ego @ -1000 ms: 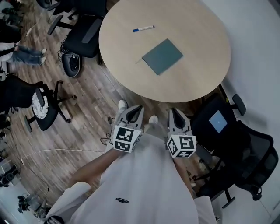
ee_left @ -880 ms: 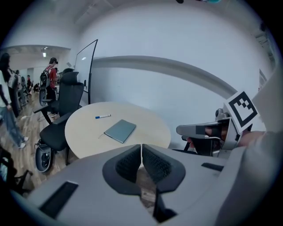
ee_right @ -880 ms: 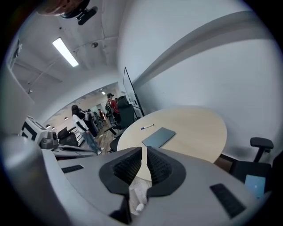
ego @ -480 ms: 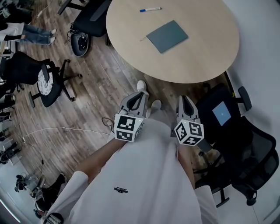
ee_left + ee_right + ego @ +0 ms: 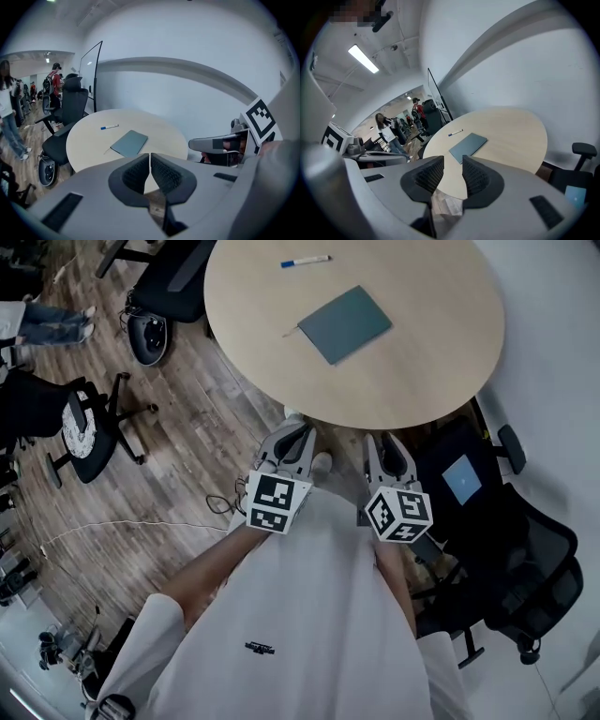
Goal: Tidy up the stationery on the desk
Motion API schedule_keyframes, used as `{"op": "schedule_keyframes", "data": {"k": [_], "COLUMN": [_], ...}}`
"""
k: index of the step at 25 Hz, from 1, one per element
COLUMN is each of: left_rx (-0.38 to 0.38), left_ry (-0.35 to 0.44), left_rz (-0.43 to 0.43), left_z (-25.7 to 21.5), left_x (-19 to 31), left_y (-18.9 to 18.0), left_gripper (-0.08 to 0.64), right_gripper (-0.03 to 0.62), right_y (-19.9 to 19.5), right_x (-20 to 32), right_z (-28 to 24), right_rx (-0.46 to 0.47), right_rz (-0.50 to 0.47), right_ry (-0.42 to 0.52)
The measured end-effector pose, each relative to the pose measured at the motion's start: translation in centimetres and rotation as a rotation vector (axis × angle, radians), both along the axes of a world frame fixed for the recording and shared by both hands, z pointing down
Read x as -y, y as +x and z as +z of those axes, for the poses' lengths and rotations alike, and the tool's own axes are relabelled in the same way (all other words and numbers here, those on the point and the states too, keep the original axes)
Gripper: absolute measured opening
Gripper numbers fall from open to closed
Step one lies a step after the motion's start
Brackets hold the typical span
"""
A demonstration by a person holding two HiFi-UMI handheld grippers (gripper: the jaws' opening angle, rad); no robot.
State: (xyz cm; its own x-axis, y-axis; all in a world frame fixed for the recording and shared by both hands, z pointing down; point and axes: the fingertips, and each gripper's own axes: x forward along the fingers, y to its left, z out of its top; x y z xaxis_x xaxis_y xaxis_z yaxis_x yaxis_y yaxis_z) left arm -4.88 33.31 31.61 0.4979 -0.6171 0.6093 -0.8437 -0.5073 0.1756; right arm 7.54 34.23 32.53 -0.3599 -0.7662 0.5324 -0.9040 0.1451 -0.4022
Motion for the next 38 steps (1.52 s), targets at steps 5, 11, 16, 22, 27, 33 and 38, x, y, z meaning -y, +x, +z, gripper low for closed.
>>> {"op": "schedule_keyframes", "data": {"k": [5, 11, 16, 22, 27, 33, 38], "left_rx": [-0.029, -0.051, -0.067, -0.03, 0.007, 0.05, 0.072], "left_ry": [-0.009, -0.053, -0.085, -0.125, -0.146, -0.167, -0.168], "left_rz": [0.027, 0.061, 0.11, 0.134, 0.129, 0.136, 0.148], "left_z": [-0.4, 0.9, 3.1, 6.3, 8.5, 11.7, 14.7], "left_x": [6.0, 13.7, 18.3, 22.4, 26.7, 29.0, 30.5], "left_y": [-0.9, -3.0, -3.0, -1.9, -1.1, 0.6, 1.6], "left_gripper": [0.028, 0.028, 0.028, 0.031, 0.163, 0.185, 0.216], "right_gripper": [0.117, 0.117, 0.133, 0.164, 0.17, 0.17, 0.17], "right_y": [-1.3, -3.3, -3.4, -2.9, -1.7, 1.1, 1.8], "right_x": [5.4, 12.7, 16.8, 20.0, 23.3, 24.5, 25.6], "right_z": [0.1, 1.8, 4.7, 8.2, 10.9, 14.2, 16.6], "right_rx": [-0.008, -0.019, -0.016, -0.005, 0.031, 0.057, 0.073], "right_rz": [0.04, 0.075, 0.124, 0.114, 0.139, 0.185, 0.185], "right_ry": [-0.044, -0.106, -0.179, -0.25, -0.29, -0.334, -0.35]}}
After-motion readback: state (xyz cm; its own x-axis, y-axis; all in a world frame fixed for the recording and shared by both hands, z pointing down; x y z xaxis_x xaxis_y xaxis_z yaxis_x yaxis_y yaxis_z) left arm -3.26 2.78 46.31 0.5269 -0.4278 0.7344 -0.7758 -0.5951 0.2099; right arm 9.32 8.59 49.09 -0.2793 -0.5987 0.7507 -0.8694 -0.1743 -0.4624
